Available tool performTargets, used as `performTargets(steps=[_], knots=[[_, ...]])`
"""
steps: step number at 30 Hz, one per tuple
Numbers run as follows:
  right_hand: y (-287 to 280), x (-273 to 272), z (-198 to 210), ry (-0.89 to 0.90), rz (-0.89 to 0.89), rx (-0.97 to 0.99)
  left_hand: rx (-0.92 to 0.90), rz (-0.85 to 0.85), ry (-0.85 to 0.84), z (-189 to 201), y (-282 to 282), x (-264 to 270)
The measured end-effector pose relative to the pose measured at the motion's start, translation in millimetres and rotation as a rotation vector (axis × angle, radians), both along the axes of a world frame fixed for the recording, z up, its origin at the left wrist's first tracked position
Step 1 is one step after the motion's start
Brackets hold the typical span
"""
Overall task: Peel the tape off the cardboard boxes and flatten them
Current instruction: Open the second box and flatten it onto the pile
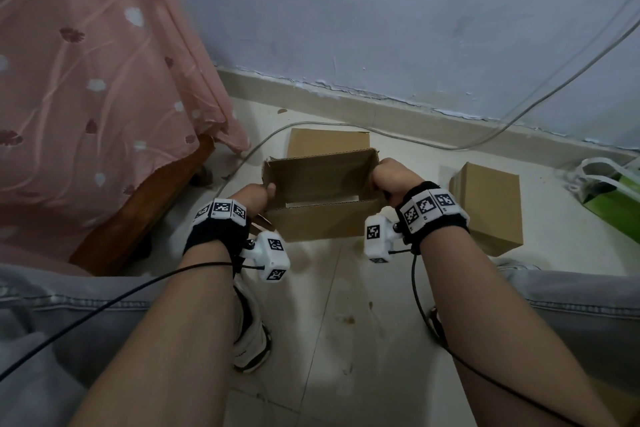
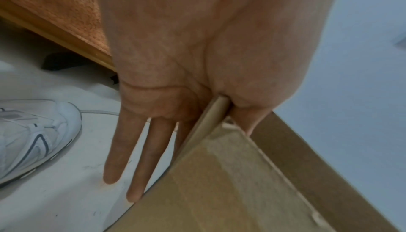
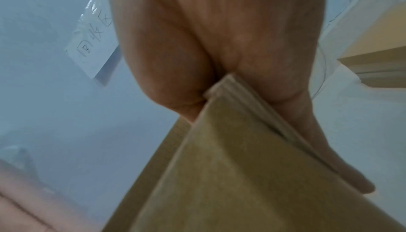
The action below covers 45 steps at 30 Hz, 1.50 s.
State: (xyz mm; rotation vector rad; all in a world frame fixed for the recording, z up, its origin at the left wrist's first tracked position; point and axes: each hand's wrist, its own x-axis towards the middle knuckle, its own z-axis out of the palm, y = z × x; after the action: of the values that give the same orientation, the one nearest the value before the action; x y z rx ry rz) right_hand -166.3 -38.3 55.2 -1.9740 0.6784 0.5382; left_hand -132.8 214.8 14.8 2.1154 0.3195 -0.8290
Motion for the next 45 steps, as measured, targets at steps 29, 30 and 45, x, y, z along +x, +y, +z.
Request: performTargets(steps=[29, 30, 45], knots=[[-29.0, -4.2, 5.6, -0.132, -0.356, 0.578, -0.448, 0.072, -0.054, 5.0, 2.5, -23.8], [-31.1, -6.2, 4.4, -0.117, -0.339, 0.565, -0.471, 0.119, -0.042, 4.4, 0.7, -25.2], [-18.5, -7.8, -37.9, 0.05, -0.295, 0.441, -0.543, 0.312, -0.164, -17.2, 6.6, -18.8]])
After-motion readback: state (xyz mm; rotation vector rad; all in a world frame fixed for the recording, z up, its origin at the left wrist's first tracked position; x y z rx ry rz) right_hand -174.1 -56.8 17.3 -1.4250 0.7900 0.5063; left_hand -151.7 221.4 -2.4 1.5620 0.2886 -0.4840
